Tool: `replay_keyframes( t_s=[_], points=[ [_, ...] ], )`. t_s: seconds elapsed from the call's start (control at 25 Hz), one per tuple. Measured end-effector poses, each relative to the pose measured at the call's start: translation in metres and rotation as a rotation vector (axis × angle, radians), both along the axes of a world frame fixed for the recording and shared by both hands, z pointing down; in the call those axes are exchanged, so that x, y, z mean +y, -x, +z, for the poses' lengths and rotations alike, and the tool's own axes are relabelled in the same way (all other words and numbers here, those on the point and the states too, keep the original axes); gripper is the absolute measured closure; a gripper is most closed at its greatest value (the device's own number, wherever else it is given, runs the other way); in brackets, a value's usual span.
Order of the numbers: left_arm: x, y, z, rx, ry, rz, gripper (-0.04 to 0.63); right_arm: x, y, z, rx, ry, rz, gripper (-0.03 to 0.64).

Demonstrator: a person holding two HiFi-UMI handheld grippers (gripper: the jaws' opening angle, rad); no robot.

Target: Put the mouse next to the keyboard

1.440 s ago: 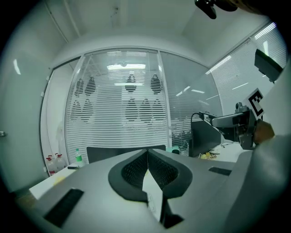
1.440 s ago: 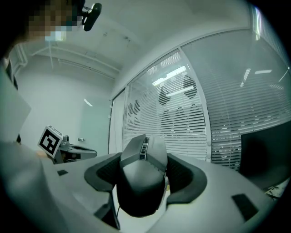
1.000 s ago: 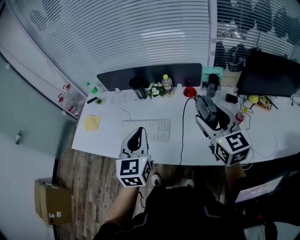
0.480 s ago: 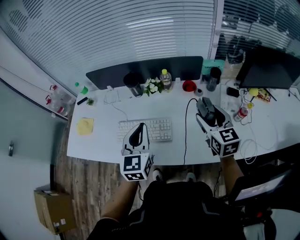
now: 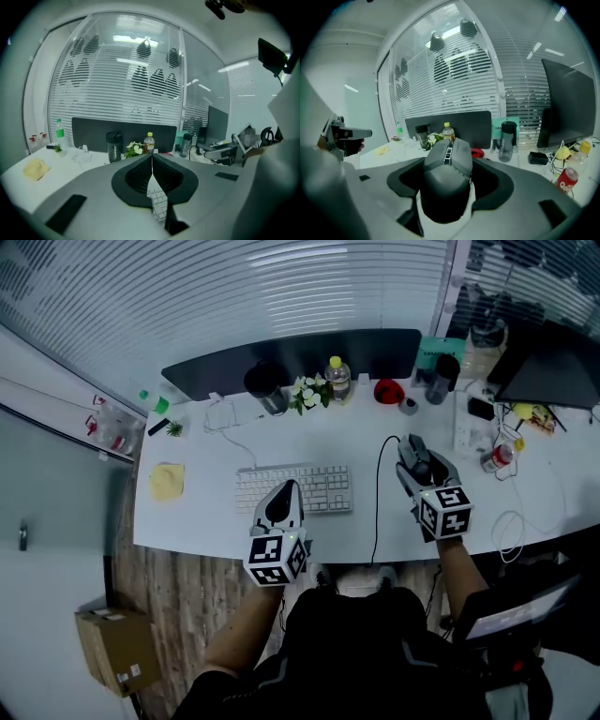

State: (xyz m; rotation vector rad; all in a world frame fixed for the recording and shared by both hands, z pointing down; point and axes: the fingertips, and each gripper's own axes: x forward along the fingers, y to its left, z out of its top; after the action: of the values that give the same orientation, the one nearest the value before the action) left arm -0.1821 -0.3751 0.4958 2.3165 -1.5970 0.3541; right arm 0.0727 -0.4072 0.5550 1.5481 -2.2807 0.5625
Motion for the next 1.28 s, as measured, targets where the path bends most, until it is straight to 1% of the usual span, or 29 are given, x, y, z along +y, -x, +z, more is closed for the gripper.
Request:
replay_keyframes(
  t_s=[0.12,0.28,0.56,0.76,1.0,1.12,1.28],
  points=[
    [-0.003,0.006,0.015,-0.014,0.028,-0.017,0.565,-0.004,0.000,0.033,0.032,0.054,0.001,0.319],
    [-0.003,0.004,0.030,-0.032,0.045,0.004,0.565,-0.005,-0.003,0.073,0.068,0.113,0.003,0.319],
    [0.004,0.006,0.051,-0.038,0.099,-0.001,0.565,-0.004,0.002,0.126,0.081,0.194,0.003,0.319],
    [0.009,0.011,0.063,-0.051,0.125,-0.014,0.565,-0.002,0.004,0.152,0.108,0.231,-0.005,0.319],
    [0.011,0.015,0.066,-0.043,0.129,-0.034,0.565,-0.002,0.001,0.176,0.122,0.272,0.011,0.319],
    [0.013,0.018,0.068,-0.049,0.136,-0.039,0.565,-0.002,0.002,0.185,0.124,0.283,0.012,0.319],
    [0.017,0.020,0.071,-0.050,0.146,-0.045,0.565,0.002,0.001,0.194,0.153,0.294,0.010,0.319]
  ],
)
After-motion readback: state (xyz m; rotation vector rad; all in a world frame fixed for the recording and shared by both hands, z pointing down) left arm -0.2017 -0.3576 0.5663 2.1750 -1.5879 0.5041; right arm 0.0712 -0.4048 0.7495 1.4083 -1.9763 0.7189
